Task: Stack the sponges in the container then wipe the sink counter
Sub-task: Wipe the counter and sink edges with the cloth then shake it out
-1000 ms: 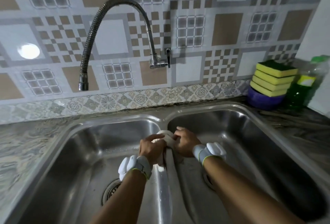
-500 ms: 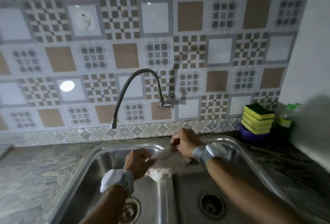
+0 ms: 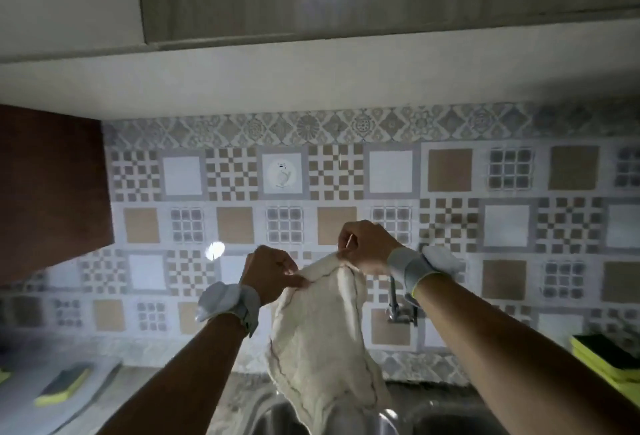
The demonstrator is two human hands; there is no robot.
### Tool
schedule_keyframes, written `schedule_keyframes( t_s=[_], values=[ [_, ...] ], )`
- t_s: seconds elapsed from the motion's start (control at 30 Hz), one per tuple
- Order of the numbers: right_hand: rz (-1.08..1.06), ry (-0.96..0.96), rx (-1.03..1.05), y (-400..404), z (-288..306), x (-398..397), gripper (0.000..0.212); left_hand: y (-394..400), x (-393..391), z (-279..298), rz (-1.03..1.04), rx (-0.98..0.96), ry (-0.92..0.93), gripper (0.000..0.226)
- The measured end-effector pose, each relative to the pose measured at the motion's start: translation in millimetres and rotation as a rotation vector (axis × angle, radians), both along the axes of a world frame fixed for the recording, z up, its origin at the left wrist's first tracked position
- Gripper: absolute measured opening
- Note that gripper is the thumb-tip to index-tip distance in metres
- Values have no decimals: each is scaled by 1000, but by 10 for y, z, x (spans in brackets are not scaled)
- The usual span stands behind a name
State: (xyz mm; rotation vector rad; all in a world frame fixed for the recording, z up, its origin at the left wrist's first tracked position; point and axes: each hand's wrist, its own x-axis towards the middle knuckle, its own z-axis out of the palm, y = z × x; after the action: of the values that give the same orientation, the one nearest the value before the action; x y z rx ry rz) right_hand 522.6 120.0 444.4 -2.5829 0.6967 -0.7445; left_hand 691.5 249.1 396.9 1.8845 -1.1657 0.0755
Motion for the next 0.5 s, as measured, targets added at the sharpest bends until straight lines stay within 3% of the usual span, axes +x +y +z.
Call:
schedule_keyframes(
  t_s=[0.1,0.27,0.43,0.5],
  values=[
    [-20,-58,21,-9,180,437,11,23,425,242,56,-31,-52,29],
    [-69,-163,40,-136,300,1028,23,-186,972,422,80,161,-138,28],
    [-105,-195,-141,-331,394,1489,33,-492,1326,623,7,22,-28,1],
    [-137,-135,-237,-457,441,1637,36,-658,1488,728,-19,-54,-34,4]
  ],
)
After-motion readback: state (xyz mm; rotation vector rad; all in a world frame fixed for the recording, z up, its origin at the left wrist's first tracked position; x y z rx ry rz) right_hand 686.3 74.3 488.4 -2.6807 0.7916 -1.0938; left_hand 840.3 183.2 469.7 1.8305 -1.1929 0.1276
